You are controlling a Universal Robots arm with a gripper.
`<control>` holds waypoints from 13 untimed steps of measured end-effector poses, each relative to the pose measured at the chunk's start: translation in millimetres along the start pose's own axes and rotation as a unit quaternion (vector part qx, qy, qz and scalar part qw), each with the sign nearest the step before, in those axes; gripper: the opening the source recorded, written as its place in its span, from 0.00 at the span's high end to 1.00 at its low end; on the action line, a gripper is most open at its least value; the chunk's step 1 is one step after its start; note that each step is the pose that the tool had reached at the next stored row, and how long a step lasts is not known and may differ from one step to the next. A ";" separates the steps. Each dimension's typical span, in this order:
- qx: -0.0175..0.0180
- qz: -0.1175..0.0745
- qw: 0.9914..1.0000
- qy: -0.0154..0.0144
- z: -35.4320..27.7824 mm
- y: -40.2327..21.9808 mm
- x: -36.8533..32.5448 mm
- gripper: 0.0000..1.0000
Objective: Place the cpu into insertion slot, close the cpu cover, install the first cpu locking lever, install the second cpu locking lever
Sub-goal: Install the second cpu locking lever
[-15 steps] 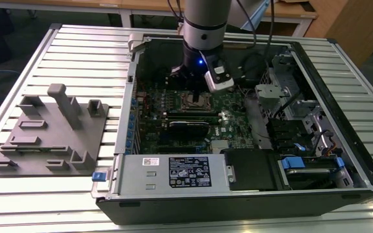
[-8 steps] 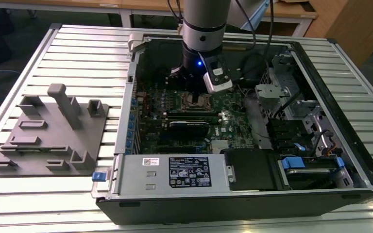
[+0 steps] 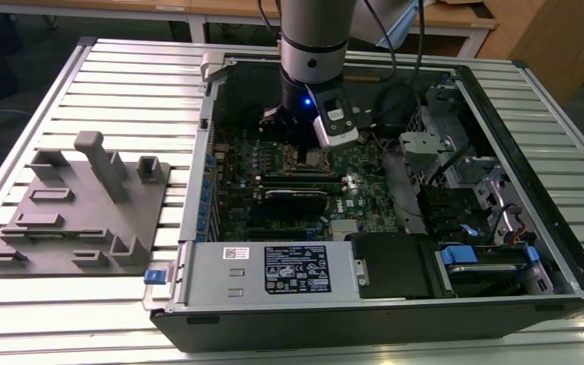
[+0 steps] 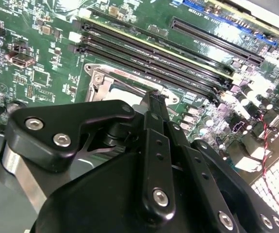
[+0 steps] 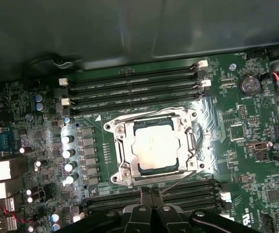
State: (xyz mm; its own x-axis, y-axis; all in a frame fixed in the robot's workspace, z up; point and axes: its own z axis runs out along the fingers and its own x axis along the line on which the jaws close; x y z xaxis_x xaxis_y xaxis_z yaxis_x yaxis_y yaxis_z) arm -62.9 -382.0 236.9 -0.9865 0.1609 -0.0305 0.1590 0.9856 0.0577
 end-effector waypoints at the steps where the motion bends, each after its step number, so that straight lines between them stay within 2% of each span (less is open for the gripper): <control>1: 0.000 0.000 1.000 0.000 0.7 -0.2 0.5 0.89; 13: 0.001 0.000 1.000 0.000 3.8 -0.8 1.1 0.89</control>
State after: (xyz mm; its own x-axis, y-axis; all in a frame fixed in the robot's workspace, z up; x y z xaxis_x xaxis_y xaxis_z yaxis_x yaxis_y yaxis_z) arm -63.9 -382.4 233.0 -0.9865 0.1610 -0.0307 0.1591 0.9857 0.0562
